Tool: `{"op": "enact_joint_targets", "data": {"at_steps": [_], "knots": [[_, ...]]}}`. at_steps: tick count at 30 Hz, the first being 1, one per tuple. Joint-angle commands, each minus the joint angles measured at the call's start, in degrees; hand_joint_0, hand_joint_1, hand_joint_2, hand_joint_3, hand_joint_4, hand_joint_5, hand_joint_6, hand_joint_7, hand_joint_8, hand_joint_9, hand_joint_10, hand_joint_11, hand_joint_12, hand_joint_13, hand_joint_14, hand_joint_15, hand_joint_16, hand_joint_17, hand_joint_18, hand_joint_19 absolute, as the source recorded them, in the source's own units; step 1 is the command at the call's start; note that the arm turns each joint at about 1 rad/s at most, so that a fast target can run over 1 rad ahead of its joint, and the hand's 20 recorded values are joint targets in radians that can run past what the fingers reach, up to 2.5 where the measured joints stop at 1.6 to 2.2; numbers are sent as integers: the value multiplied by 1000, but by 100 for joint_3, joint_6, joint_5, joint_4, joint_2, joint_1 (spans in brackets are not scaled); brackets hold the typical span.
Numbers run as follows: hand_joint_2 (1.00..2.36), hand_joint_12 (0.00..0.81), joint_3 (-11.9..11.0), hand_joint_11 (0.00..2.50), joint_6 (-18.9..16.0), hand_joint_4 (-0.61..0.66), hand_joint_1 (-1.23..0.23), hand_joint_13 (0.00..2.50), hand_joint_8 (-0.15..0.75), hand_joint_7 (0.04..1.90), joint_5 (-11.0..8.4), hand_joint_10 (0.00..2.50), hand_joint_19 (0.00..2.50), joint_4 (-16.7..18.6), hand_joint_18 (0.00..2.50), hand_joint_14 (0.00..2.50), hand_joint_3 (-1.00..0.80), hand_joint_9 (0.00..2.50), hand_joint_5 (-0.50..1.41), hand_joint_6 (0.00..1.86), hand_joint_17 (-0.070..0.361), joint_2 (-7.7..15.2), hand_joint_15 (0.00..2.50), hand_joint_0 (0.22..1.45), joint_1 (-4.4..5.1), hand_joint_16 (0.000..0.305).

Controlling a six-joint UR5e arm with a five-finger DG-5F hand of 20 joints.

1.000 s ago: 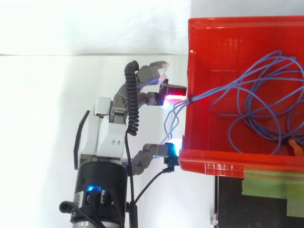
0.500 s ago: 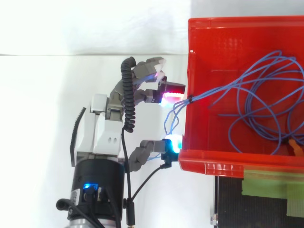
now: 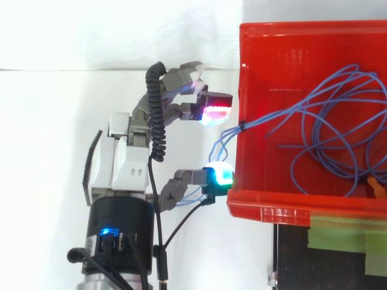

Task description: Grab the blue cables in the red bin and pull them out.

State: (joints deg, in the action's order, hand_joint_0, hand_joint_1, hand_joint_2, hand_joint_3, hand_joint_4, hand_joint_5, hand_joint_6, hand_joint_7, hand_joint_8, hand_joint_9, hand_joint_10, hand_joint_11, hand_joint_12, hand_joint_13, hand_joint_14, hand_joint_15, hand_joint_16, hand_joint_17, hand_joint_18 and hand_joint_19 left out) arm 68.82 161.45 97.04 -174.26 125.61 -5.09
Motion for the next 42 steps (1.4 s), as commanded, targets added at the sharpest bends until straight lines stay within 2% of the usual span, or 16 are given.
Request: {"op": "enact_joint_targets", "data": {"at_steps": [1,13,21,36,39,40,42], "knots": [[1000,438,0,930,5,113,-1012,467,315,548,8,16,573,14,491,19,-1000,543,493,464,138,-1,565,542,0,61],[1000,430,0,938,5,115,-973,490,314,535,8,17,580,6,510,19,-1000,592,574,600,134,-1,558,566,0,59],[1000,427,0,942,5,111,-915,508,312,642,-1,18,581,-12,516,17,-1000,629,696,401,131,-1,554,583,0,58],[1000,417,0,938,5,76,-872,533,303,714,52,19,599,-38,536,19,-1000,675,786,285,127,-1,553,602,-9,56],[1000,416,0,939,5,73,-867,536,302,764,52,18,591,-47,537,17,-1000,673,818,127,126,-1,555,604,0,56],[1000,415,0,939,5,69,-867,535,300,800,52,19,590,-47,535,19,-1000,672,835,16,126,-1,553,607,0,56],[1000,416,0,929,5,79,-866,533,298,756,52,19,590,-47,533,17,-1000,672,825,3,126,-1,555,608,8,56]]}}
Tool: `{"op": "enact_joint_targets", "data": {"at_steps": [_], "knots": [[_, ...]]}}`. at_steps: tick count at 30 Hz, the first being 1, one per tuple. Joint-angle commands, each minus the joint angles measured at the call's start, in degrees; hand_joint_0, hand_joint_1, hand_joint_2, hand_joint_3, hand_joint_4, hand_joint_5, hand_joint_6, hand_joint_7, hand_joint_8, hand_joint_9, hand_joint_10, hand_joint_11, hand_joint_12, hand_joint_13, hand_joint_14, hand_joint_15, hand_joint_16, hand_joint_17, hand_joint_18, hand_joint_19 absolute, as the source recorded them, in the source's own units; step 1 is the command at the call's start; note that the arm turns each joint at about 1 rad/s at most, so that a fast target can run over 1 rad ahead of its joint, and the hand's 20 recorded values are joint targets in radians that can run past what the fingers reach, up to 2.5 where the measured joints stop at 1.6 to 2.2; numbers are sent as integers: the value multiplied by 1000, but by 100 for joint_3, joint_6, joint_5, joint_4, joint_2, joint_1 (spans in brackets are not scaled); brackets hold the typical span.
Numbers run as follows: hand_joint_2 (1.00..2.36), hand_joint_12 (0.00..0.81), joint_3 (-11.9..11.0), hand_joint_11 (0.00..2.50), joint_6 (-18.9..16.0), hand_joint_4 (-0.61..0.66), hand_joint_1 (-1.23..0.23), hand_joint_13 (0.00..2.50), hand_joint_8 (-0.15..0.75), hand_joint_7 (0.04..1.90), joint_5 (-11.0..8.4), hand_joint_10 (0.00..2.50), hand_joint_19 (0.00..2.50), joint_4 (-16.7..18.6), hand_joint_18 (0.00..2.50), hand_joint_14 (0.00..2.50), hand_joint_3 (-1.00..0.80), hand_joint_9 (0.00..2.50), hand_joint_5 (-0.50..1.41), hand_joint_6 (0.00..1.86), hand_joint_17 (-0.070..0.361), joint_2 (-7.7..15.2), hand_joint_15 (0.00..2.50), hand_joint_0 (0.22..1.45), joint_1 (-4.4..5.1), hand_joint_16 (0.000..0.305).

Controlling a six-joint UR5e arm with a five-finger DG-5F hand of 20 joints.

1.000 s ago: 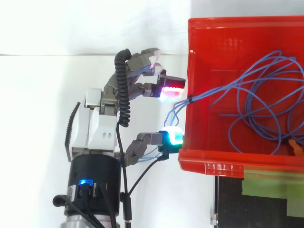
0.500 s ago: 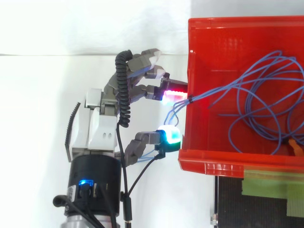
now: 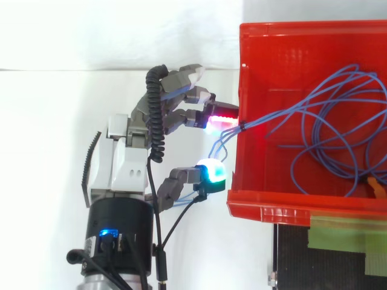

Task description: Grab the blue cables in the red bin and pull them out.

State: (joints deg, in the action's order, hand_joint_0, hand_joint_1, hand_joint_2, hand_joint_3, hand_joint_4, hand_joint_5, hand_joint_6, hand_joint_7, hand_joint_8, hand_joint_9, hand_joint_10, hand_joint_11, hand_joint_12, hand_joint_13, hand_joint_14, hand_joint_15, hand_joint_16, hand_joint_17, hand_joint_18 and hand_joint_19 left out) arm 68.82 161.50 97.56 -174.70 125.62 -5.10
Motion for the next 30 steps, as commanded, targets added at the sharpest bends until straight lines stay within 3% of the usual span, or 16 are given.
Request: {"op": "enact_joint_targets", "data": {"at_steps": [1,30], "knots": [[1000,414,0,927,0,84,-866,530,297,716,0,19,591,6,530,19,-1000,665,803,6,125,7,549,609,9,56],[1000,410,-70,895,0,112,-863,532,289,563,71,20,595,-82,526,17,-1000,647,714,12,124,-2,551,617,-17,55]]}}
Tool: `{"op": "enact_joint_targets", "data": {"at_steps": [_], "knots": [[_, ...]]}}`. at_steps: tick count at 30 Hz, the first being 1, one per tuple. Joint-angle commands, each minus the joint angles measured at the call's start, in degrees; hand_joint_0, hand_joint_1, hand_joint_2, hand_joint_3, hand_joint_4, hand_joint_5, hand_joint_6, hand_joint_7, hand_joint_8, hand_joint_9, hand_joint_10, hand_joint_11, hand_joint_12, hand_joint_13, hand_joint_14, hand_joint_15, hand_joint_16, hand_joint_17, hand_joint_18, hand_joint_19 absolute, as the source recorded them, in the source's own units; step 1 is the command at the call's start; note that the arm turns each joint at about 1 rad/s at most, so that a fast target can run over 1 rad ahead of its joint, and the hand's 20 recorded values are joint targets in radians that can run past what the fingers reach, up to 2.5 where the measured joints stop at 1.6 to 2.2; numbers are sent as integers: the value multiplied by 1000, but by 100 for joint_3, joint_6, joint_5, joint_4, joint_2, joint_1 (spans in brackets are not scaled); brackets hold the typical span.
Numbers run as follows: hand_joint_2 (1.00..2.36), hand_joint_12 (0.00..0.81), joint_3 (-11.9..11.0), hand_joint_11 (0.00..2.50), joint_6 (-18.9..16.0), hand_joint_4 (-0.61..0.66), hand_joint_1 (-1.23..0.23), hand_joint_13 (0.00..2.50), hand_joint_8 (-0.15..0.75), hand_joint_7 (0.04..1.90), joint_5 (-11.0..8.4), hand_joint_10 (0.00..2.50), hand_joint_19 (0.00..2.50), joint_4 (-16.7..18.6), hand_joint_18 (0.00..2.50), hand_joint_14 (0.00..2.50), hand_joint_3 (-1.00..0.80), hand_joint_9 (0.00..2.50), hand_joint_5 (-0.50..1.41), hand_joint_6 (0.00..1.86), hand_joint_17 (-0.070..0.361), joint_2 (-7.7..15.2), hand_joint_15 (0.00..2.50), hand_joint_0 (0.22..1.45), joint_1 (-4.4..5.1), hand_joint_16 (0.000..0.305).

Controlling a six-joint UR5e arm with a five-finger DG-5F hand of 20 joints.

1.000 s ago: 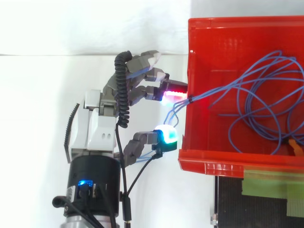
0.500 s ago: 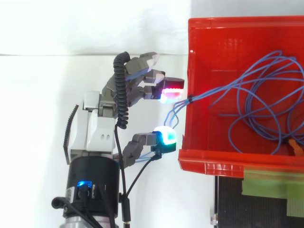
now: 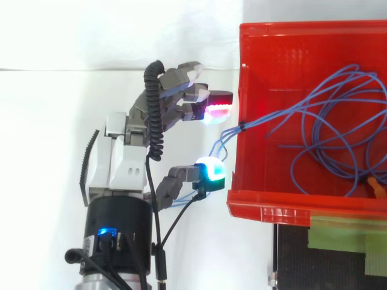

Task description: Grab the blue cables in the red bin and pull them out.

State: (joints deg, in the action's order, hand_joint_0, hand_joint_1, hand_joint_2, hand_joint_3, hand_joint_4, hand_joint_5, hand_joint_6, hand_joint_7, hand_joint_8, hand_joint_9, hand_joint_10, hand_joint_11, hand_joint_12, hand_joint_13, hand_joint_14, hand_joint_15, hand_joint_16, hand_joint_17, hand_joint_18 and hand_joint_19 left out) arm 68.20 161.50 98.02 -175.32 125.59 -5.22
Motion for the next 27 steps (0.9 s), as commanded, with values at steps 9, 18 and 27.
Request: {"op": "enact_joint_targets", "data": {"at_steps": [9,18,27], "knots": [[1000,407,-62,895,0,109,-867,533,289,627,41,21,595,-196,524,18,-1000,645,750,11,123,0,552,621,-23,55],[1000,404,-237,898,0,109,-866,536,289,647,94,19,596,-512,533,18,-1000,649,769,10,123,0,549,626,-41,54],[1000,403,-264,901,0,112,-869,536,287,647,94,19,596,-591,533,19,-1000,650,767,9,122,0,549,629,-50,54]]}}
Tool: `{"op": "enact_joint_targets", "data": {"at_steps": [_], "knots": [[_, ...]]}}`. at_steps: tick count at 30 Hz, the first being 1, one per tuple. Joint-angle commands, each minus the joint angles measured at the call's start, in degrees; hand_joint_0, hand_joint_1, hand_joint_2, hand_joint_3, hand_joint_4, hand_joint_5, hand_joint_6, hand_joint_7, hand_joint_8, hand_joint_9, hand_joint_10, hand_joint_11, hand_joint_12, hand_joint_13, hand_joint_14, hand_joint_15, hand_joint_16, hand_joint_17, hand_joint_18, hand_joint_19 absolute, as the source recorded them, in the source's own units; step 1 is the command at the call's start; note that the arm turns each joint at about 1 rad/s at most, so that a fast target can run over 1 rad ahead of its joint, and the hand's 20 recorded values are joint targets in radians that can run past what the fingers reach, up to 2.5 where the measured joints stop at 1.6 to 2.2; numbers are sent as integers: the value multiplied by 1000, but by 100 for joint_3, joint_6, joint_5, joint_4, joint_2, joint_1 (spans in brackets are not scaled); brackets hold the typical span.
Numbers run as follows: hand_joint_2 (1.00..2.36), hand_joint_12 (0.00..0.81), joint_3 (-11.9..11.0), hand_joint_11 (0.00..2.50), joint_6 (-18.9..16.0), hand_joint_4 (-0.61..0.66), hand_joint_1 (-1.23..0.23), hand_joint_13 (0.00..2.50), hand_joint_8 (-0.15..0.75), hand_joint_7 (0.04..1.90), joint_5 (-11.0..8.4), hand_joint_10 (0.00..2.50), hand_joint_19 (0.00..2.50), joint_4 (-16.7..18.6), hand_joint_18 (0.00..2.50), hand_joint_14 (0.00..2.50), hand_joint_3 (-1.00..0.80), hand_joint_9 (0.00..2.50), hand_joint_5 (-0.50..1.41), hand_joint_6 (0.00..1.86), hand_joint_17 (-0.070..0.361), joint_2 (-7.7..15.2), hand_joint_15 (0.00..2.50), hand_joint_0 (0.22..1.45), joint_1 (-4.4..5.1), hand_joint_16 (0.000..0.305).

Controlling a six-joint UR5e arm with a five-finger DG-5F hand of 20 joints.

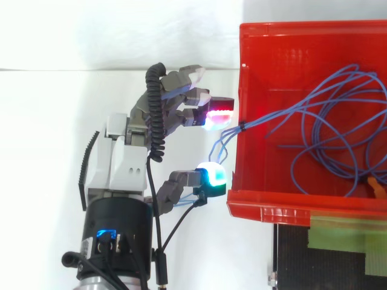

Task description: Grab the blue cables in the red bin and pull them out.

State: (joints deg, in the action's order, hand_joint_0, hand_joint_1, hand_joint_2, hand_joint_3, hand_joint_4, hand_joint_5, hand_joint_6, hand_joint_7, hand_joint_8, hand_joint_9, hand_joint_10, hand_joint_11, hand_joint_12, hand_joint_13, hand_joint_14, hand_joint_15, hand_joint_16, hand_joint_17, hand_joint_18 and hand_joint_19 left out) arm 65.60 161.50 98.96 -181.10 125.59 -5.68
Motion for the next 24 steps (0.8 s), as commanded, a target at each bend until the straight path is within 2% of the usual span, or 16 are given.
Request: {"op": "enact_joint_targets", "data": {"at_steps": [1,10,15,17,24], "knots": [[1000,403,-3,901,0,112,-869,535,289,650,0,20,597,-4,533,18,-1000,650,766,9,122,1,549,629,-3,54],[1000,401,-3,903,0,107,-873,534,290,664,9,20,597,-13,533,20,-1000,652,778,8,121,1,551,633,-3,54],[1000,395,-3,929,0,49,-903,535,287,810,44,20,602,-4,532,18,-1000,663,814,1,118,1,548,653,-12,52],[1000,393,-3,919,0,49,-910,537,283,777,44,21,603,5,534,20,-1000,665,799,125,117,1,559,660,-12,52],[1000,386,-3,936,0,36,-919,554,279,722,44,21,607,5,542,18,-1000,684,791,341,113,1,556,681,-12,50]]}}
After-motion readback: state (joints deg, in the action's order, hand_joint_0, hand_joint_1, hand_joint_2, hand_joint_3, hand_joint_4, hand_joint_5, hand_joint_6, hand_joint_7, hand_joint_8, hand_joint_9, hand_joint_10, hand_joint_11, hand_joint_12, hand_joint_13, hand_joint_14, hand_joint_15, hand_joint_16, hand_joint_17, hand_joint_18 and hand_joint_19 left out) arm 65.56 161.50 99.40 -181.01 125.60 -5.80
